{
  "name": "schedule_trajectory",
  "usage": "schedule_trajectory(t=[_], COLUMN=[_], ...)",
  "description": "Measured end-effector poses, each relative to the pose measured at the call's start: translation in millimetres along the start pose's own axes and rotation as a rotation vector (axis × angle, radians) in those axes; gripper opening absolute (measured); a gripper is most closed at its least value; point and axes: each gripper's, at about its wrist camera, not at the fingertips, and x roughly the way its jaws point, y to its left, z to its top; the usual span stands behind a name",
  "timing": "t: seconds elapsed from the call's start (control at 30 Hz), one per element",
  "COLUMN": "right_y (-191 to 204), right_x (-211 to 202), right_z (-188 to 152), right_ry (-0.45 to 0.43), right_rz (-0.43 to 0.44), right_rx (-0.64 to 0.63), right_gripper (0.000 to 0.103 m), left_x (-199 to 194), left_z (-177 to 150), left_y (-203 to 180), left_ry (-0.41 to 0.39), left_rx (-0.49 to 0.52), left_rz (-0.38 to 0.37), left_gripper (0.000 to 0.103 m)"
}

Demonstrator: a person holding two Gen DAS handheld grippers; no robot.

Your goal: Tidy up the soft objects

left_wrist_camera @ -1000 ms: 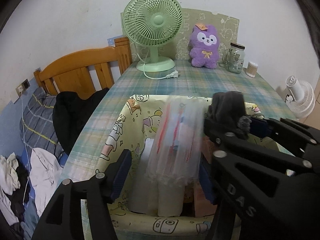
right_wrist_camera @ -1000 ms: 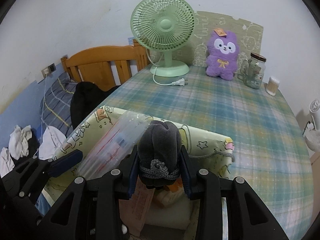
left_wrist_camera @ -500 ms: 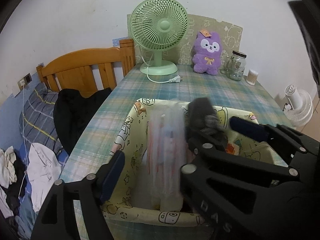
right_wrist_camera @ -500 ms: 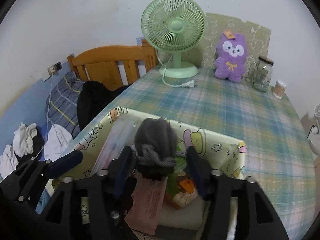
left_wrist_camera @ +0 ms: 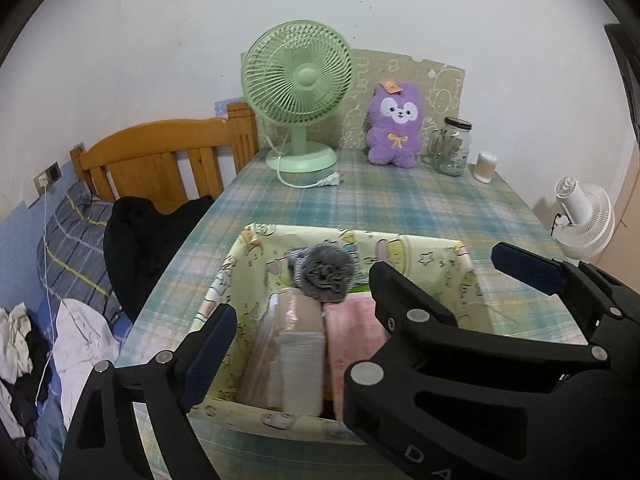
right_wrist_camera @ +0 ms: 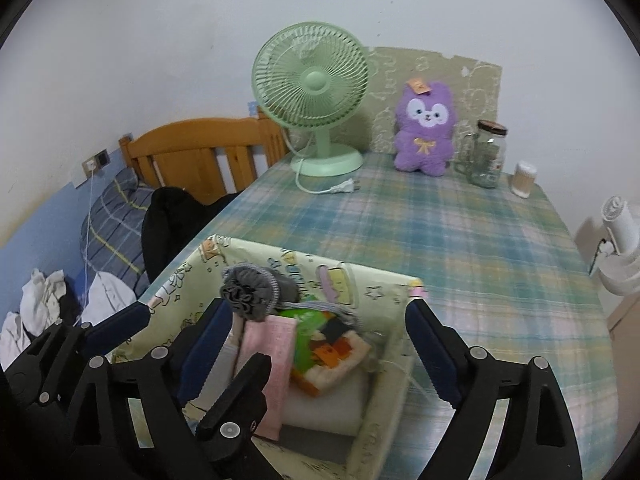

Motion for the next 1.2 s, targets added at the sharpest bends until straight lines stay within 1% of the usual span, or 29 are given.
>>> schedule_trajectory(t=[0.17,0.27,0.53,0.67,0.77,0.87,1.03,1.2], right_y=[-11.6,-18.5,-38.6,-55.2,-67.7,-77.2,-93.5,-108.2], right_x=[-16.8,-28.3,-61.1,-82.0,-99.2,-119.0,-154.3,-180.3], right_z=[-1.8,-1.8,-2.7,-3.7,-5.3,-8.0,-10.0,-14.1], right_ry=[-0.018,-0.042,-0.098,-0.131,-0.154,-0.181,-0.242,-0.279], right_rz=[-0.021,-0.036,-0.085,-0.121,-0.145,-0.159,-0.23,-0.27], right_rx=[0.014,0.024,0.061,0.095,0.123,0.143,0.147,0.168], right_gripper=[0.093,0.097,0.103,0.103,0.103,0.103,0.103,0.103], left_x=[-10.2,-18.2,-39.8,-54.8,-66.4,-77.9,-94.8,-110.3], left_z=[1.8,2.9,7.5,9.7,12.2,14.5,18.8,21.8], left_y=[-14.0,-23.8,-46.7,-58.8,-66.1,-71.7,-83.2,-94.9], left_ry=[-0.016,-0.036,-0.079,-0.104,-0.132,-0.154,-0.183,-0.21], left_rx=[0.017,0.029,0.06,0.071,0.08,0.079,0.083,0.098], left_rz=[0.003,0.01,-0.019,-0.04,-0.041,-0.052,-0.066,-0.086], left_gripper=[0.095,0.096,0.099,0.101,0.103,0.103,0.103,0.103])
